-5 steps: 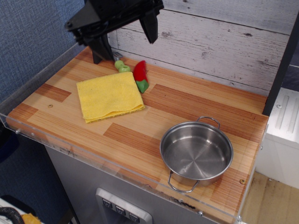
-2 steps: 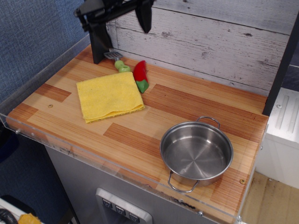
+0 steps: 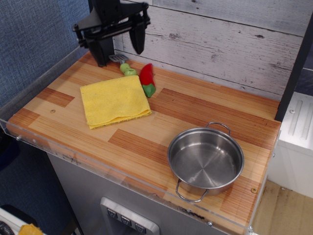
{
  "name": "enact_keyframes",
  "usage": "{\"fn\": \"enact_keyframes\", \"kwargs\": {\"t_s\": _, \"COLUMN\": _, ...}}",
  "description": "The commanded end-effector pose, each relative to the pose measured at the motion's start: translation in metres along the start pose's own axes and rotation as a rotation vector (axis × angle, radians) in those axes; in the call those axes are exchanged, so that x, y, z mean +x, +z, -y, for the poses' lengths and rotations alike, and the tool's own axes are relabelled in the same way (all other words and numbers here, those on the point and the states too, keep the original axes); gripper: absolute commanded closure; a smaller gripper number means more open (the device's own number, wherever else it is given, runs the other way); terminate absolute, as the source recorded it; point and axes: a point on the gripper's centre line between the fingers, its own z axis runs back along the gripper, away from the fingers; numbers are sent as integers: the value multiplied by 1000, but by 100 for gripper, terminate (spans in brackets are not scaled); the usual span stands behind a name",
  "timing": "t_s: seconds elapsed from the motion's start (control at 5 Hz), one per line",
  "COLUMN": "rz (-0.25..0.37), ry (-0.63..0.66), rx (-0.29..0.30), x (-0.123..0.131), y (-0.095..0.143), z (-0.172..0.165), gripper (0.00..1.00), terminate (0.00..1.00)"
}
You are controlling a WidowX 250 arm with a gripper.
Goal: Move yellow cloth to the top right
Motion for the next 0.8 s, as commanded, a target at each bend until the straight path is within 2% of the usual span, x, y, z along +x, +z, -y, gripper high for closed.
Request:
{"fn": "enact_keyframes", "kwargs": {"t_s": 0.0, "rz": -23, "ry": 12, "rx": 86, "x": 14, "y": -29, "z": -16, "gripper": 0, "terminate": 0}}
{"fn": "enact_keyframes", "kwargs": {"t_s": 0.2, "rz": -49, "ry": 15, "rx": 125, "x": 13, "y": -43, "z": -26, "gripper": 0, "terminate": 0}}
{"fn": "enact_keyframes", "kwargs": {"t_s": 0.6, "rz": -103, "ry": 22, "rx": 158, "x": -4, "y": -67, "z": -9, "gripper": 0, "terminate": 0}}
